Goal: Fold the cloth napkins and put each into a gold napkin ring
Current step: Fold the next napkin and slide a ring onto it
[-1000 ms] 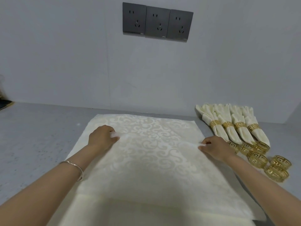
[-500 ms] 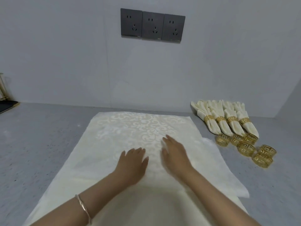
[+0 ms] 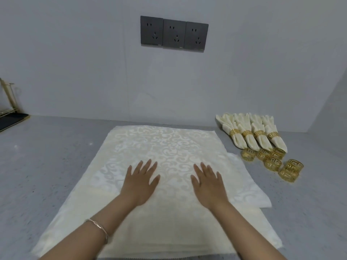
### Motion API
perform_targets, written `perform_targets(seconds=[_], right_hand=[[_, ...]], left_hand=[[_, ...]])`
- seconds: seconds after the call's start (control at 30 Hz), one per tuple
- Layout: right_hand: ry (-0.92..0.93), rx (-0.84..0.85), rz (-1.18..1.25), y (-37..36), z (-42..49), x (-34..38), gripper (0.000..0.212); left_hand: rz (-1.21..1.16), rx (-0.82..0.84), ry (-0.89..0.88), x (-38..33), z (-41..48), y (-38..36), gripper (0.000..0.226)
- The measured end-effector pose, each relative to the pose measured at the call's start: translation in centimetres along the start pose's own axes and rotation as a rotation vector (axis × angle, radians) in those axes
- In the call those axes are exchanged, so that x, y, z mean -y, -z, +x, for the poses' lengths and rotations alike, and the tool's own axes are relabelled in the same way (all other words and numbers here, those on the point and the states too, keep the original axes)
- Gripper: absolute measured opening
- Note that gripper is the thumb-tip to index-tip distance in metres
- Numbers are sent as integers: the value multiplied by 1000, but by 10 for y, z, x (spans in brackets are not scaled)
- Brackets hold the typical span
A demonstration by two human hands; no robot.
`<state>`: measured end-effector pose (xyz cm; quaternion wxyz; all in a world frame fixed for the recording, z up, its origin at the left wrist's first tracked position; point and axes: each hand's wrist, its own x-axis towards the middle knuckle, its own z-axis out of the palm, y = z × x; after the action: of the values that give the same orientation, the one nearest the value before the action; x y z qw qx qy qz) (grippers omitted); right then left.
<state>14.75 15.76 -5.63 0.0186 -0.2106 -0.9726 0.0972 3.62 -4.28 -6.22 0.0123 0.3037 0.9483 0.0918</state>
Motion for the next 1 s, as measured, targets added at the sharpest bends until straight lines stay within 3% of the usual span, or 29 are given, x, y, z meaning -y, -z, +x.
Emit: perform_targets(seconds=[0.07, 0.33, 0.5, 0.57, 0.67, 0.8, 1.0], right_hand=[[-50, 11, 5, 5, -4, -21, 55], [-170, -23, 38, 15, -24, -86, 63], [-233, 7, 5, 22, -33, -105, 64], [-180, -8, 17, 26, -37, -101, 65], [77, -39, 129, 34, -48, -85, 70], [379, 127, 146, 40, -62, -50, 56], [418, 106, 45, 35, -56, -29, 54]], left_hand=[[6, 11, 51, 13, -3, 6, 59], [11, 18, 169, 63, -12, 16, 63], [-5, 54, 146, 63, -17, 24, 68], [-38, 93, 55, 57, -21, 29, 79], [-74, 169, -157, 45, -32, 35, 98], [-4, 155, -266, 41, -46, 38, 80], [17, 132, -280, 50, -49, 42, 58]])
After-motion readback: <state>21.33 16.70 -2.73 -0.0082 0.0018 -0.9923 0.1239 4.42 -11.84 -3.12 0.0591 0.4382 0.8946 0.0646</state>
